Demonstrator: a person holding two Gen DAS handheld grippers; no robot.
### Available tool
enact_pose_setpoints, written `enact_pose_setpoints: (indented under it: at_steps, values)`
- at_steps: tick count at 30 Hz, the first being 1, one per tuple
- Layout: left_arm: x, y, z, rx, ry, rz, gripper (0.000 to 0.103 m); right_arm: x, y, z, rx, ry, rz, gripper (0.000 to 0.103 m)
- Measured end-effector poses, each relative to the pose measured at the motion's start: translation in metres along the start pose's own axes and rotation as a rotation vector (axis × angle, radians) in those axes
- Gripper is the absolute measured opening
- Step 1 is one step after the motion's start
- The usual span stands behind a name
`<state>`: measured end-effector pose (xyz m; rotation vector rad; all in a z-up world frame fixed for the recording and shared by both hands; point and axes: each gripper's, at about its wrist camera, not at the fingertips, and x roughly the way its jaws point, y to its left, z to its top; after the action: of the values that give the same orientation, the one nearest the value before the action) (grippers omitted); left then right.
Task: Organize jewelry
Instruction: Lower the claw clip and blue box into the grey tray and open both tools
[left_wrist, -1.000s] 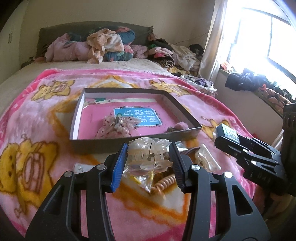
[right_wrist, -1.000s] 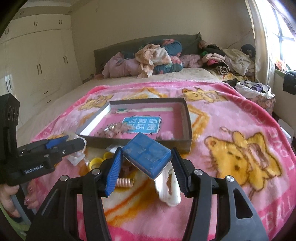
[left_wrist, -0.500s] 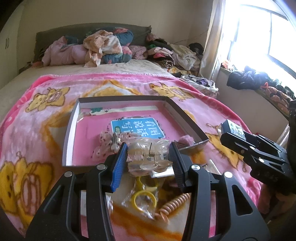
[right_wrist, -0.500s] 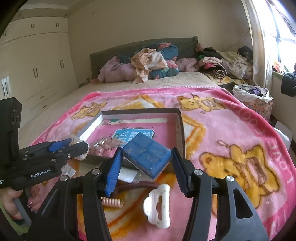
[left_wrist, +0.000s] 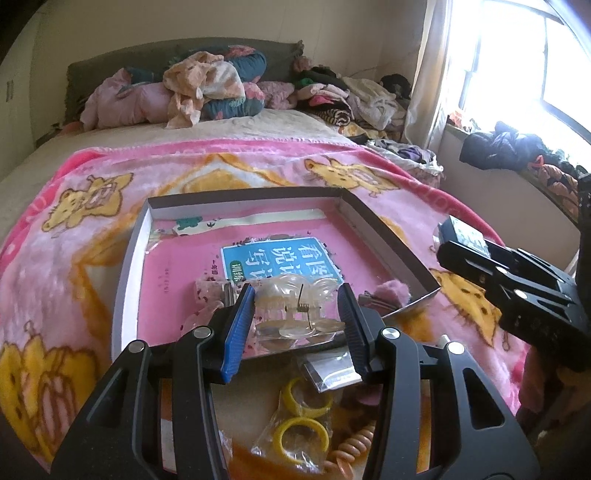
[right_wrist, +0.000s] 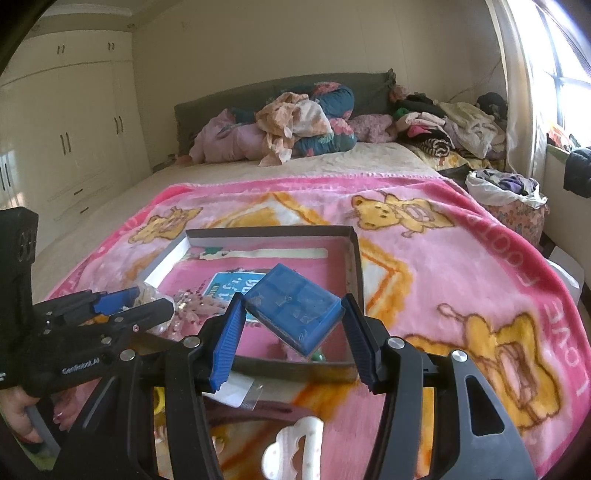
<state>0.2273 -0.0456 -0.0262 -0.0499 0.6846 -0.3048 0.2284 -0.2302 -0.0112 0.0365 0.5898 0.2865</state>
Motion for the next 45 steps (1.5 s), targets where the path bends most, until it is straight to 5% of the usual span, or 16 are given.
enact_pose_setpoints:
  at_steps: [21, 39, 45]
  values:
    - [0.05, -0.002, -0.001, 0.033, 0.112, -0.009, 0.038, 0.089, -0.019, 0.007, 0.002, 0.212, 0.05, 0.051]
    - [0.058, 0.003, -0.006, 0.023, 0.128, 0.021, 0.047, 0.092, -0.023, -0.002, 0.017, 0.23, 0.053, 0.052]
    - [0.048, 0.003, -0.007, 0.016, 0.114, 0.026, 0.047, 0.08, -0.024, -0.002, 0.031, 0.21, 0.053, 0.06]
